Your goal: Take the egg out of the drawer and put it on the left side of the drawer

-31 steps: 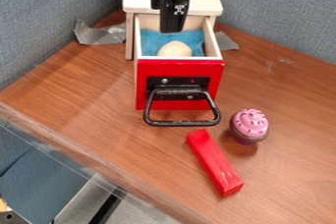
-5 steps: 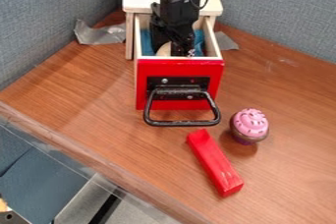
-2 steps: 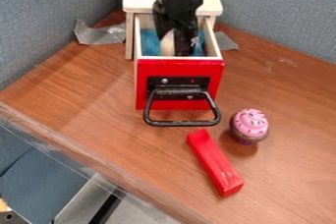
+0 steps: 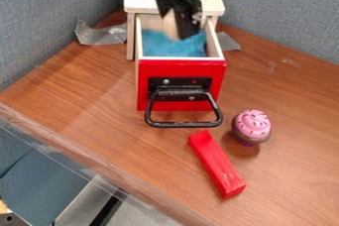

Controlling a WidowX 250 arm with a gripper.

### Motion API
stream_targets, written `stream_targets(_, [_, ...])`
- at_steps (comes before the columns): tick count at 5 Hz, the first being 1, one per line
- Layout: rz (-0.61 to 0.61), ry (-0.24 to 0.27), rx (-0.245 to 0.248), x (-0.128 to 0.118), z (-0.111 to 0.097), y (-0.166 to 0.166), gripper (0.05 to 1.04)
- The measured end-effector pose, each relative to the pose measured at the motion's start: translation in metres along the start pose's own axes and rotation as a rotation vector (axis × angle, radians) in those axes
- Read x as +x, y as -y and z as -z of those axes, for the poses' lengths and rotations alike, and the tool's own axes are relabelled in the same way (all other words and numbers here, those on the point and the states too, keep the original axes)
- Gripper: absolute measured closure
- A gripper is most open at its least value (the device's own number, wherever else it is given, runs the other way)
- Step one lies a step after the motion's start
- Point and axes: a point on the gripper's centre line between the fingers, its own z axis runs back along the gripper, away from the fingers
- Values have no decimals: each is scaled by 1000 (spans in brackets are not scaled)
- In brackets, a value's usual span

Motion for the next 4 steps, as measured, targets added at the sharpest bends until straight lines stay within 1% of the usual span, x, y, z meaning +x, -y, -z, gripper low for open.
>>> stream_targets(1, [-91,-19,10,-24,-16,-12,205])
stream_targets(2, [-167,-31,49,-44,-28,-23,205])
stream_targets(3, [-201,-74,78,-62,-22,-26,205])
stream_targets(4, [-218,-135,121,-76,-8,-32,205])
